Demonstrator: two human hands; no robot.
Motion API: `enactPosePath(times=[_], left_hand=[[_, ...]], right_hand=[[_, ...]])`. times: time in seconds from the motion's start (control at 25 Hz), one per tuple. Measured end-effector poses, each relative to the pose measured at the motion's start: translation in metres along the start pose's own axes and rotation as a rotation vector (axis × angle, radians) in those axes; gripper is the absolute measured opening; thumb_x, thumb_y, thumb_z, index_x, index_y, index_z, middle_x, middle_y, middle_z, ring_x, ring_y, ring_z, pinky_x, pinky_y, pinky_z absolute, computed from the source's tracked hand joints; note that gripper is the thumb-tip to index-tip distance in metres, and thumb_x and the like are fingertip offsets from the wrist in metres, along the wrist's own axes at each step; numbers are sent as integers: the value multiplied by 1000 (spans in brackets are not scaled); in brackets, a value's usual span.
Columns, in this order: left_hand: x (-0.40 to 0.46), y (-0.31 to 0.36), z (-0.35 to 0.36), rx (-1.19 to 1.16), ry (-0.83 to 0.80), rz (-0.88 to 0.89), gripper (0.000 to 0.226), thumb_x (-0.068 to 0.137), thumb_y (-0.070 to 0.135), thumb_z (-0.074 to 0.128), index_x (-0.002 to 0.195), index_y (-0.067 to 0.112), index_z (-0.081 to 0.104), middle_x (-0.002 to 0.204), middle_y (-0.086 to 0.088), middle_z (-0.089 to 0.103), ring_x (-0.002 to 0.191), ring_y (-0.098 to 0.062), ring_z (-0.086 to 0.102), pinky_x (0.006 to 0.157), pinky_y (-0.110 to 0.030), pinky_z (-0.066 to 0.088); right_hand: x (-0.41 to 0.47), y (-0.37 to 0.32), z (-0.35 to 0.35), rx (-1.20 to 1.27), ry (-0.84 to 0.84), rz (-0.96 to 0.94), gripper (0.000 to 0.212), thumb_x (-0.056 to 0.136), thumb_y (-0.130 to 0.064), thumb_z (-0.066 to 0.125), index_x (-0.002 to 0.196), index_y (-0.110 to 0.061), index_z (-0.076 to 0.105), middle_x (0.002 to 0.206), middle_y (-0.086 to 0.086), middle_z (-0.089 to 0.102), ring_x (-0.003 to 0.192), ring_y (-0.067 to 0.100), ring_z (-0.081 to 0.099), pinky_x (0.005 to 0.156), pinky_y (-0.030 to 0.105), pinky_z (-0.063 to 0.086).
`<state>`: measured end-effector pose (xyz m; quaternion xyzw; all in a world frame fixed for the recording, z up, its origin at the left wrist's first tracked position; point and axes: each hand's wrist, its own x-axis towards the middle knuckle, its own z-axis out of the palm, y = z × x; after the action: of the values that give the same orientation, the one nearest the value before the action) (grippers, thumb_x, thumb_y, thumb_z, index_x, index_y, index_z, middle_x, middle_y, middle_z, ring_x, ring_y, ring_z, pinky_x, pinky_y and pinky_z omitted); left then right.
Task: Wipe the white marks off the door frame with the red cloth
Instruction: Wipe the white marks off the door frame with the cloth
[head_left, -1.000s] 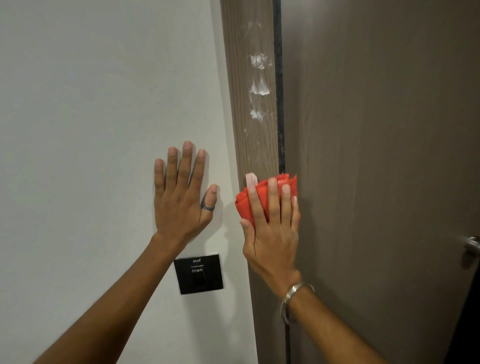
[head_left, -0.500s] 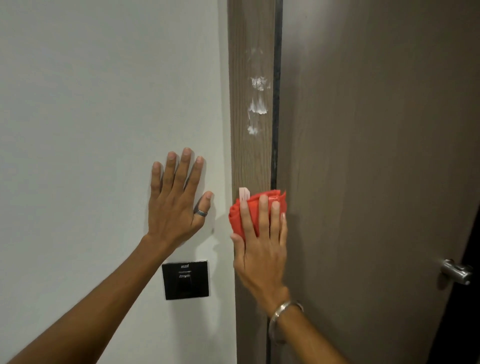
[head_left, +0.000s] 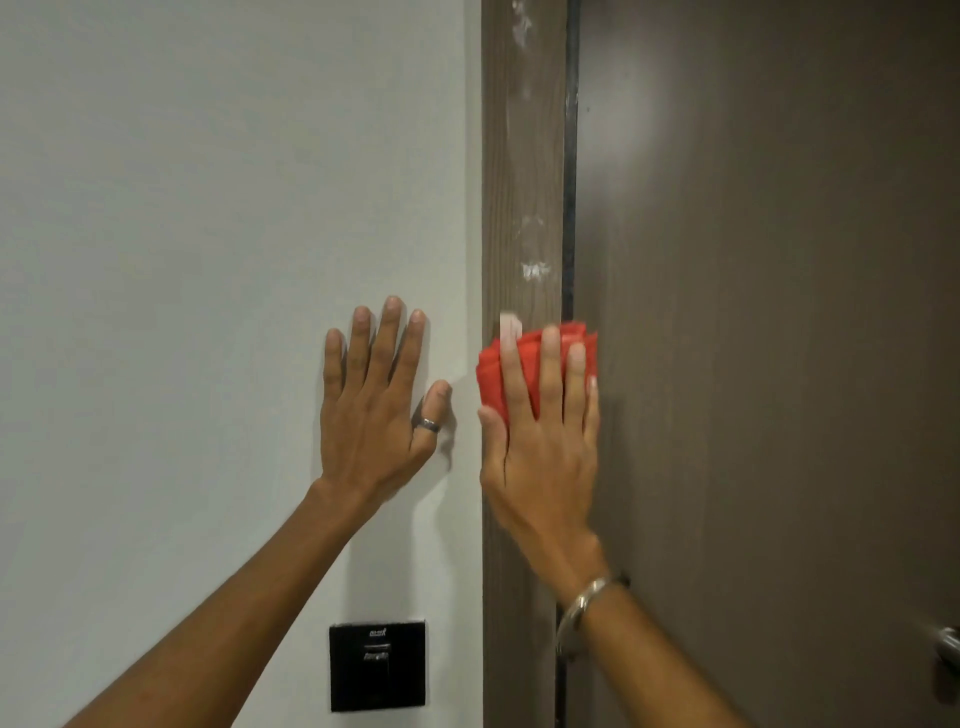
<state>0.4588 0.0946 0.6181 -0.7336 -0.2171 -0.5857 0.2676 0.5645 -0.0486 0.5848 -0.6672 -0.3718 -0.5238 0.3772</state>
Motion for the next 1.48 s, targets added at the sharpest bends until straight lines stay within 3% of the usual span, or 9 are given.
enactPosePath(times=[0.12,0.4,0.56,0.72,1.08,1.24,1.36,1.48], left_hand=[[-2,0,-1,4,9,-1,76,105,57,28,168,17,14,177,-12,9,164,-35,6,132,-56,7],[48,1,-3,0,33,5,81,102,63,28,168,18,13,177,-10,8,164,-34,4,131,-60,11],[44,-1,-1,-7,50,14,79,103,61,26,168,17,11,177,-10,7,164,-33,3,132,-59,11],[38,-4,-3,-24,54,29,78,104,59,25,167,16,13,177,-12,9,163,-35,7,130,-62,16],[38,-6,1,-31,66,32,80,102,56,35,167,14,14,177,-11,8,164,-33,4,132,-58,10],[29,-9,-1,-42,42,37,79,104,57,30,167,14,13,177,-11,7,164,-33,4,132,-57,10],[22,-14,-4,-38,23,45,78,103,55,33,167,14,15,177,-11,8,164,-33,5,132,-56,8],[34,-17,-7,-42,24,62,79,102,58,32,167,17,15,177,-9,8,164,-32,3,133,-57,8]], right_hand=[[-27,3,3,-4,-2,-4,63,109,-52,24,166,-27,13,174,7,14,162,35,10,127,61,23],[132,-9,-10,65,123,-31,64,107,-53,24,165,-26,21,174,8,16,162,34,10,130,56,15],[61,-10,1,43,114,77,67,106,-56,27,166,-27,17,175,4,14,162,32,10,127,57,25],[-26,-2,7,-25,55,65,69,104,-56,35,165,-27,21,173,4,21,160,34,18,120,60,36],[162,-18,-15,54,130,26,66,106,-51,34,165,-26,20,174,9,17,161,34,13,128,56,18],[85,-16,0,11,127,85,66,108,-52,30,166,-27,14,175,6,11,163,31,6,129,57,20],[2,-10,4,-17,43,72,65,108,-54,29,165,-25,20,175,5,14,162,33,9,125,60,27],[19,-7,1,-30,50,44,64,107,-55,29,164,-25,27,173,6,22,160,35,17,124,60,30]])
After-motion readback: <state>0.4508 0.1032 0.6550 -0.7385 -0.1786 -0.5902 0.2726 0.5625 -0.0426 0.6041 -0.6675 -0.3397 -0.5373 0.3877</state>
